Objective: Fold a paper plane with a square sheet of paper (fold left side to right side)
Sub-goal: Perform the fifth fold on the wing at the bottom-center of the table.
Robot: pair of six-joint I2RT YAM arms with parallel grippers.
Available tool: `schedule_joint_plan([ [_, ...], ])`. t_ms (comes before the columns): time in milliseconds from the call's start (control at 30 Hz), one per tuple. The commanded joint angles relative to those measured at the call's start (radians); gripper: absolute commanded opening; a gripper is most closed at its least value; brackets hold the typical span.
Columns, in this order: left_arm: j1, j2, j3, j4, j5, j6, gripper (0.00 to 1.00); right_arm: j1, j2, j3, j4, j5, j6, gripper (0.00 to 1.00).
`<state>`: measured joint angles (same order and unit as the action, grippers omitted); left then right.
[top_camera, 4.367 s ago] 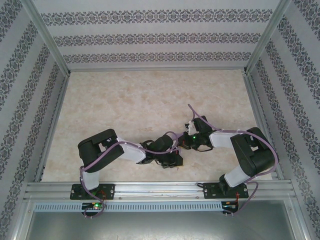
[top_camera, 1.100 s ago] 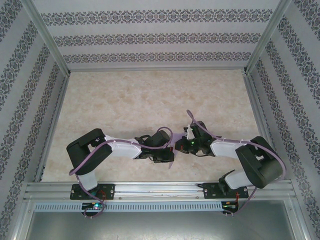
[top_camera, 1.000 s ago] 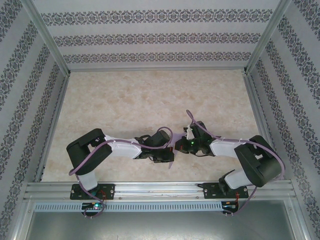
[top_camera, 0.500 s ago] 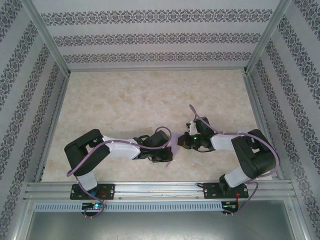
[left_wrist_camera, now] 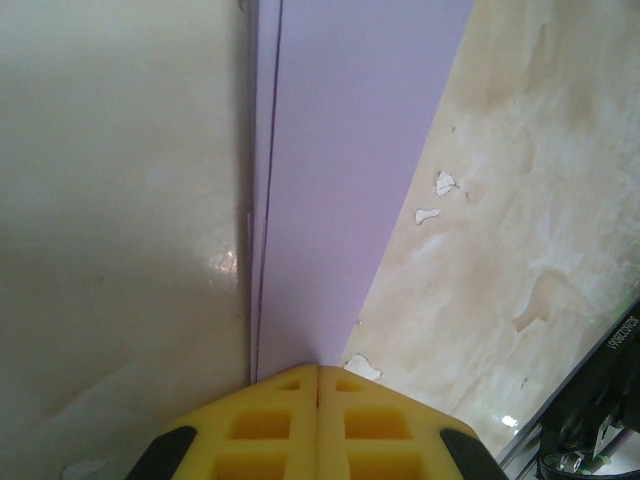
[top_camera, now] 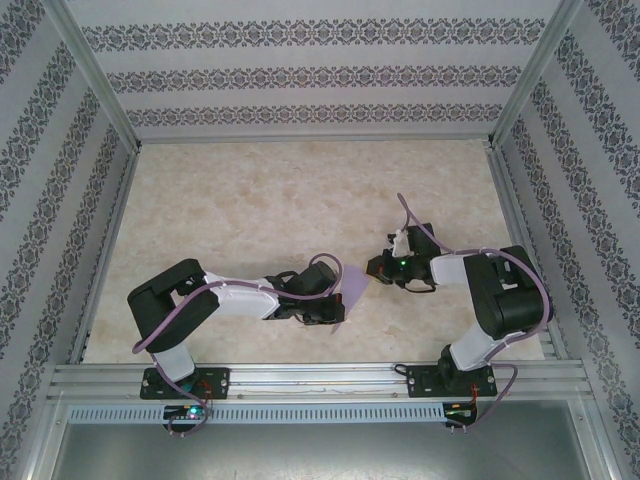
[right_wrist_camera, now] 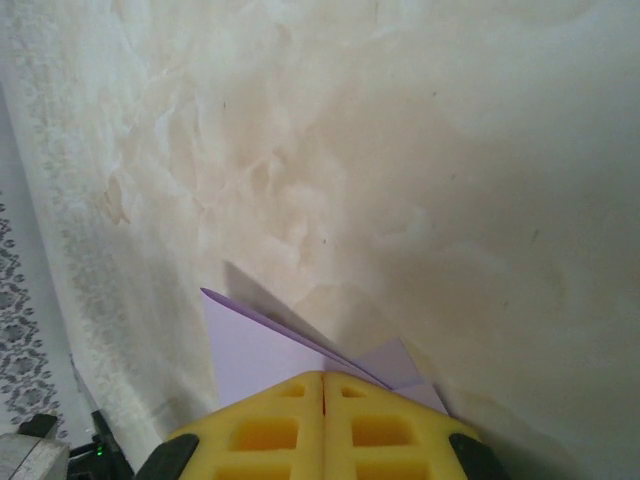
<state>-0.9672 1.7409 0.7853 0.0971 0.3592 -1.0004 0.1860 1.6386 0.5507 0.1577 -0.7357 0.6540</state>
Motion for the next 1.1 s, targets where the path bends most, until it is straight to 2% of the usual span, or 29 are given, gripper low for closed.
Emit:
schedule_joint_plan([
  [0,-0.001,0.035,-0.066,-0.216,-0.06,0.015,0.0,-0.038,0.04,0.036,0.006,0.043,-0.043,0.0],
  [233,-0.004,0.025,-0.064,-0.199,-0.059,0.013,0.0,-0.097,0.055,0.086,0.004,0.003,-0.053,0.0],
  [367,-0.007,0.018,-0.049,-0.2,-0.063,0.017,0.0,-0.105,-0.027,0.11,-0.048,-0.013,-0.053,0.0],
  [500,-0.008,0.006,-0.035,-0.204,-0.07,0.02,0.0,-0.099,-0.132,0.061,-0.08,-0.021,-0.027,0.0],
  [733,-0.008,-0.006,-0.007,-0.233,-0.075,0.034,0.0,0.041,-0.219,-0.063,-0.023,-0.013,0.067,0.0],
  [900,-0.008,-0.005,0.007,-0.247,-0.078,0.043,0.0,0.141,-0.179,-0.05,0.017,0.02,0.093,0.0],
  [1067,-0.008,-0.015,0.012,-0.252,-0.084,0.045,0.0,0.153,-0.089,-0.014,0.031,0.045,0.089,0.0],
])
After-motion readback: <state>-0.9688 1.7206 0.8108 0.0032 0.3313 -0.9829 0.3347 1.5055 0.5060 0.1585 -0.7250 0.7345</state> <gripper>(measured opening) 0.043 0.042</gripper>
